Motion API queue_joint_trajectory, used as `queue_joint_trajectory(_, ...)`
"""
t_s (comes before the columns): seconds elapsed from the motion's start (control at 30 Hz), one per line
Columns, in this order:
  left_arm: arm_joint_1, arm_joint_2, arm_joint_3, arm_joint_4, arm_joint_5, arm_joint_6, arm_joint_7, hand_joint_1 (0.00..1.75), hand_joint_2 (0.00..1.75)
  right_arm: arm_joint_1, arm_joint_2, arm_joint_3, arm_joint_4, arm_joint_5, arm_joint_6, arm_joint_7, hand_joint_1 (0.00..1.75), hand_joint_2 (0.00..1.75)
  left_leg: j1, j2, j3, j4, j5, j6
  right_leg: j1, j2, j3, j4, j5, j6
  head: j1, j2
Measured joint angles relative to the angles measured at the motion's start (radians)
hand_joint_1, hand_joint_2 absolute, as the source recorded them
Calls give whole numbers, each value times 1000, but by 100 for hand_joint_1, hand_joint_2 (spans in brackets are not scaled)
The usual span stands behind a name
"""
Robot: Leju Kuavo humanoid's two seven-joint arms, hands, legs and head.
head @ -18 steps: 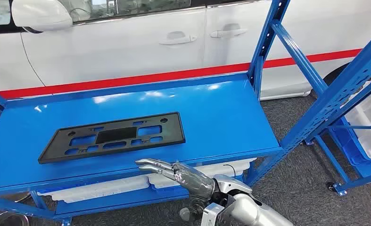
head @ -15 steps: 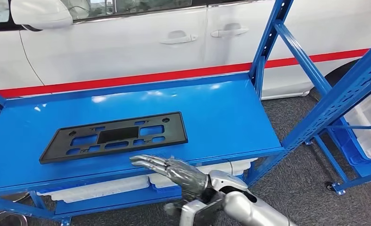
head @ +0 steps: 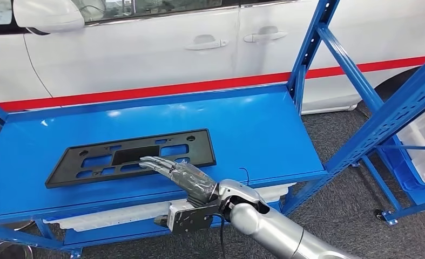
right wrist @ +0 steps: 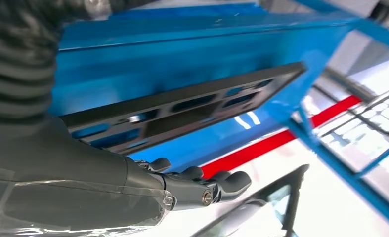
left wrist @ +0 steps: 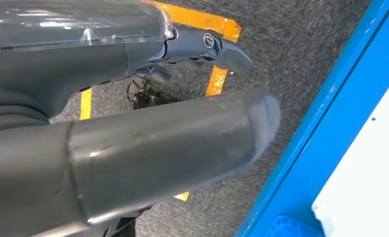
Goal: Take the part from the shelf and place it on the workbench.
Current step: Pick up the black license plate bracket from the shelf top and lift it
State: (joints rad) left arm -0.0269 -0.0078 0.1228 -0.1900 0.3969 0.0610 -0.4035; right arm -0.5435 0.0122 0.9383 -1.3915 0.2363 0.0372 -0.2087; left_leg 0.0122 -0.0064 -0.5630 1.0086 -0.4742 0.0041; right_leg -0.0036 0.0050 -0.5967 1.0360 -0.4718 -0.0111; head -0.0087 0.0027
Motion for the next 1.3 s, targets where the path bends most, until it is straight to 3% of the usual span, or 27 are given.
queue_joint_trajectory(0.1, 0, 0, 0, 0, -5, 0, 3, 0, 0, -9, 19, 4, 38, 52, -35, 5, 0, 175, 3, 1, -9, 23, -22, -17, -5, 0, 5, -12, 4, -15, 0, 0)
queue_joint_trajectory(0.13, 0, -1, 0, 0, -7, 0, 4, 0, 0, -13, 27, 6, 47, 77, -52, 6, 0, 175, 4, 1, -25, 61, -45, -21, -7, -1, 7, -16, 6, -19, 0, 0)
queue_joint_trajectory(0.2, 0, -1, 0, 0, -9, 0, 6, 0, 0, -18, 42, 12, 66, 130, -88, 11, 0, 175, 6, 2, -88, 194, -107, -29, -6, -4, 8, -16, 5, -26, 0, 0)
queue_joint_trajectory(0.27, 3, -1, 0, 0, -9, 0, 7, 0, 0, -16, 54, 20, 84, 164, -108, 17, 0, 175, 6, 2, -137, 285, -129, -32, -4, -5, 8, -14, 2, -29, 0, 0)
queue_joint_trajectory(0.3, 4, -1, 0, 0, -9, 0, 8, 0, 0, -16, 58, 22, 91, 170, -111, 18, 0, 175, 6, 2, -135, 273, -109, -32, -4, -4, 9, -12, 1, -30, 0, 0)
queue_joint_trajectory(0.37, 4, -1, 0, 0, -10, 0, 8, 0, 0, -16, 66, 24, 101, 174, -115, 19, 0, 175, 6, 2, -81, 150, -35, -28, -4, -2, 14, -10, -4, -27, 0, 0)
queue_joint_trajectory(0.43, 3, 0, 0, 0, -10, 1, 8, 0, 0, -17, 74, 25, 108, 184, -121, 20, 0, 175, 2, 1, -28, 36, 7, -21, 0, -1, 16, -6, -9, -20, 0, 0)
queue_joint_trajectory(0.5, 3, 0, 0, 0, -10, 1, 8, 0, 0, -19, 79, 28, 114, 214, -136, 28, 0, 175, -2, -1, -15, 8, 7, -13, 4, 0, 13, -6, -9, -12, 0, 0)
queue_joint_trajectory(0.6, 5, -2, 0, 0, -10, 1, 9, 0, 0, -19, 94, 43, 128, 318, -189, 56, 0, 175, 5, 0, -12, -2, 13, 5, 5, -1, 9, 9, -22, 1, 0, 0)
queue_joint_trajectory(0.63, 4, -2, 0, 0, -11, 2, 9, 0, 0, -19, 101, 50, 134, 364, -213, 67, 0, 175, 8, 1, -10, -6, 15, 10, 5, -1, -2, 36, -41, 5, 0, 0)
queue_joint_trajectory(0.73, 2, -2, 0, 0, -16, 5, 9, 0, 0, -16, 125, 80, 170, 489, -284, 99, 0, 175, 7, 3, -10, -6, 15, 18, -1, -2, -84, 210, -122, 12, 0, 0)
queue_joint_trajectory(0.77, 2, -2, 0, 0, -19, 6, 9, 0, 0, -14, 134, 91, 187, 522, -304, 108, 0, 175, 7, 3, -9, -5, 14, 18, -2, -2, -105, 250, -130, 13, 0, 0)
queue_joint_trajectory(0.8, 2, -2, 0, 0, -22, 8, 10, 0, 0, -13, 142, 101, 206, 551, -322, 117, 0, 175, 7, 3, -9, -4, 13, 18, -3, -3, -109, 251, -117, 12, 0, 0)
queue_joint_trajectory(0.87, 2, -2, 0, 0, -31, 11, 10, 0, 0, -14, 164, 112, 239, 605, -364, 136, 0, 175, 7, 1, -5, -2, 10, 15, -2, -3, -66, 151, -50, 4, 0, 0)
queue_joint_trajectory(0.93, 1, -2, 0, 0, -40, 12, 12, 0, 0, -18, 188, 115, 266, 645, -404, 153, 0, 175, 4, 0, -4, 0, 6, 8, 2, -2, -14, 37, -4, -6, 0, 0)
queue_joint_trajectory(0.97, 1, -2, 0, 0, -42, 13, 13, 0, 0, -20, 198, 115, 278, 655, -416, 158, 0, 175, 3, 0, -5, 1, 4, 3, 5, -1, -3, 8, 2, -9, 0, 0)
queue_joint_trajectory(1.1, 1, -1, 0, 0, -44, 14, 14, 0, 0, -23, 223, 116, 310, 665, -425, 163, 0, 175, 5, 1, -8, 9, -7, -20, 3, 0, 4, -12, 5, -25, 0, 0)
queue_joint_trajectory(1.17, 0, 0, 0, 0, -44, 14, 14, 0, 0, -25, 234, 116, 320, 666, -426, 164, 0, 175, 7, 2, -40, 85, -56, -29, 0, -2, 8, -19, 9, -33, 0, 0)
queue_joint_trajectory(1.23, 0, 1, 0, 0, -44, 14, 14, 0, 0, -25, 240, 116, 330, 666, -426, 164, 0, 175, 7, 2, -102, 219, -117, -36, 1, -4, 7, -19, 8, -36, 0, 0)
queue_joint_trajectory(1.27, 2, 2, 0, 0, -44, 14, 14, 0, 0, -25, 241, 116, 335, 666, -426, 164, 0, 175, 7, 2, -125, 266, -130, -38, 2, -4, 7, -17, 8, -37, 0, 0)
queue_joint_trajectory(1.3, 3, 2, 0, 0, -44, 14, 14, 0, 0, -24, 242, 116, 339, 666, -426, 164, 0, 175, 7, 2, -133, 280, -123, -38, 3, -4, 6, -15, 7, -38, 0, 0)
